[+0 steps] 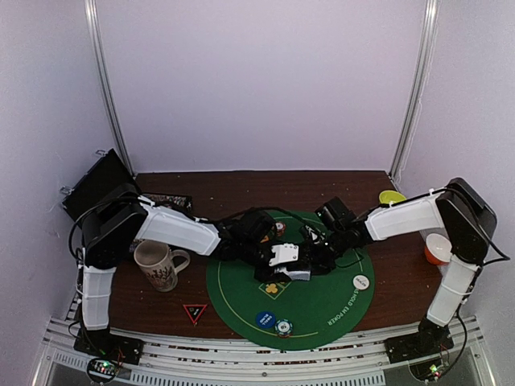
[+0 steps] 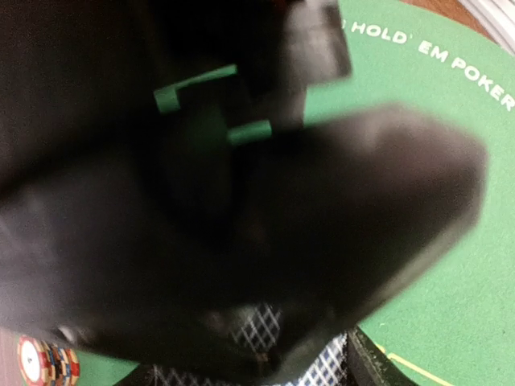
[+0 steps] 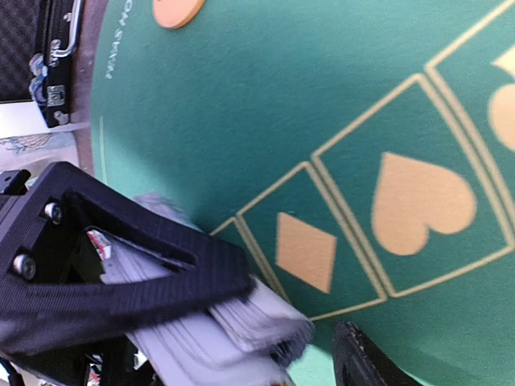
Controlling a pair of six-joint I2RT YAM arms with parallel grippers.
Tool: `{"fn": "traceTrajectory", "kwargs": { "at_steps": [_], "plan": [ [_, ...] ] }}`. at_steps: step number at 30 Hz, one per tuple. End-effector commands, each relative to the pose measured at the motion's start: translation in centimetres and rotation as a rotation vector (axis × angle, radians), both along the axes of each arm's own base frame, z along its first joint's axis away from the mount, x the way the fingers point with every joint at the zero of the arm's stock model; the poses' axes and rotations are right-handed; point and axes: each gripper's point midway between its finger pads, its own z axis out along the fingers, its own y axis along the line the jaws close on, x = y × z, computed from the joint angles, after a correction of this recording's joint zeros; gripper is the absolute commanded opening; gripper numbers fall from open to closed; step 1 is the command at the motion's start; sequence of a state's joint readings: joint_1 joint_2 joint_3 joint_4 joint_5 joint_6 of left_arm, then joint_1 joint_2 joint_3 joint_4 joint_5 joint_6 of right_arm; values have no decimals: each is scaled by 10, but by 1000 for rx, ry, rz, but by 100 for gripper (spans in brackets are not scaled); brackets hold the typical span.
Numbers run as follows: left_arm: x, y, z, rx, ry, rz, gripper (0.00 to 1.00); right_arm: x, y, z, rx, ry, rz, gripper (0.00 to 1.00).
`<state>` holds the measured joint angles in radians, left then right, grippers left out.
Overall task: Distribute texas hold em gaming equipment
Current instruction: Place the poker card in the community card area.
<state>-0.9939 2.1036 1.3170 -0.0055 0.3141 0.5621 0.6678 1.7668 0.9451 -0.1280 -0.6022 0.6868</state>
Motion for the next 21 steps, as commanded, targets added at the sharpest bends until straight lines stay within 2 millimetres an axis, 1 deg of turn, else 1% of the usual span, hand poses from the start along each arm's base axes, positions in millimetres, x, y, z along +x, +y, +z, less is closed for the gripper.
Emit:
{"fn": "traceTrajectory", "kwargs": {
  "at_steps": [1, 4, 7, 13, 15, 18, 21],
  "plan": [
    [2, 9, -22, 39, 43, 21, 55, 2, -11, 7, -62, -43, 4, 61],
    [2, 8, -20, 41, 51, 17, 58, 4, -10, 13, -57, -63, 12, 64],
    [3, 9, -21, 42, 50, 21, 63, 10, -9, 22, -58, -94, 12, 67],
    [9, 8, -19, 46, 30, 40, 80, 15, -18, 16, -122, -114, -4, 69],
    [11, 6, -16, 43, 21, 45, 83, 15, -17, 18, -117, -121, 5, 70],
    [13, 2, -1, 13, 12, 46, 87, 20, -17, 24, -127, -149, 8, 72],
    [11, 1, 13, -23, -5, 32, 89, 27, -18, 34, -141, -182, -1, 75]
  ]
}}
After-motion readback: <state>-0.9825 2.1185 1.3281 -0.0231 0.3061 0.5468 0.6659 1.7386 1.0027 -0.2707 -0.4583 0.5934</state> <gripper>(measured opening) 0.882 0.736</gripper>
